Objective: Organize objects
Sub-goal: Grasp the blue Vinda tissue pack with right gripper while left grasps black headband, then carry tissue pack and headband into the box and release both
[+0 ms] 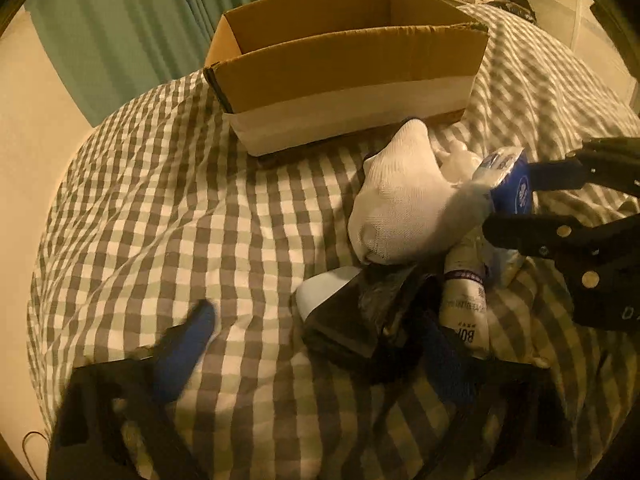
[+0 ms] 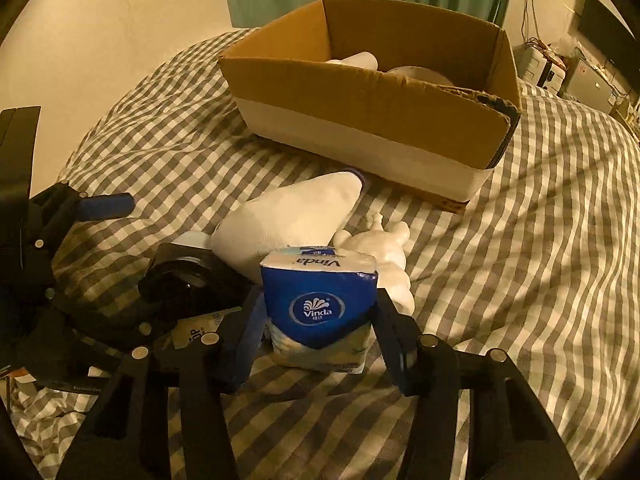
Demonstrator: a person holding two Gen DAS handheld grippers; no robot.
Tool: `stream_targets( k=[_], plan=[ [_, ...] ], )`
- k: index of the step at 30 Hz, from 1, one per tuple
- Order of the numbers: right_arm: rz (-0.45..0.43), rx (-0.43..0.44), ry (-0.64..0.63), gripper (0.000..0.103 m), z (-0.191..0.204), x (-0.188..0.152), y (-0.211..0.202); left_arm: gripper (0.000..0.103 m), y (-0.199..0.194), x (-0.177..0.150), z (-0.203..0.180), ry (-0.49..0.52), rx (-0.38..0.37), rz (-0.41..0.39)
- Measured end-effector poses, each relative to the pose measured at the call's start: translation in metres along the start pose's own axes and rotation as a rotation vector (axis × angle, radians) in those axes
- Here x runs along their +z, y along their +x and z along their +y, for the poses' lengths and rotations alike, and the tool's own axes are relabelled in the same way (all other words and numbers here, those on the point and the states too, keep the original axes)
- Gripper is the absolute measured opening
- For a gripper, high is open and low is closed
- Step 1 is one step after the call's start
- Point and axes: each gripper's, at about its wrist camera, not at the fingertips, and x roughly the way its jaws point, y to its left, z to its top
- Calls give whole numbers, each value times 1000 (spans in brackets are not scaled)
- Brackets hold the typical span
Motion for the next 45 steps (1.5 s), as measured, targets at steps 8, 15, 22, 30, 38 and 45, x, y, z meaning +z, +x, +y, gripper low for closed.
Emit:
stream_targets(
  k=[8, 15, 22, 30, 38, 45],
  plan=[
    [-9, -7, -15, 52, 4, -3, -1, 38, -2, -5, 1, -16, -81, 17],
    [-38, -8, -9, 52, 4, -6, -17, 22, -23, -6, 10, -48, -101, -20],
    [-64, -39, -14, 52, 6, -13, -42, 20, -48, -6, 13, -62, -106, -67],
    [-115, -71, -41, 52, 16, -13, -84, 20, -85, -3, 15, -72, -74, -132],
    [-161, -116, -89, 52, 40, -11, -123, 20, -127, 0, 25, -67, -53, -204],
    [-204, -137, -105, 52, 56, -2, -153, 20, -155, 13, 45, -109, -62, -254]
  ],
)
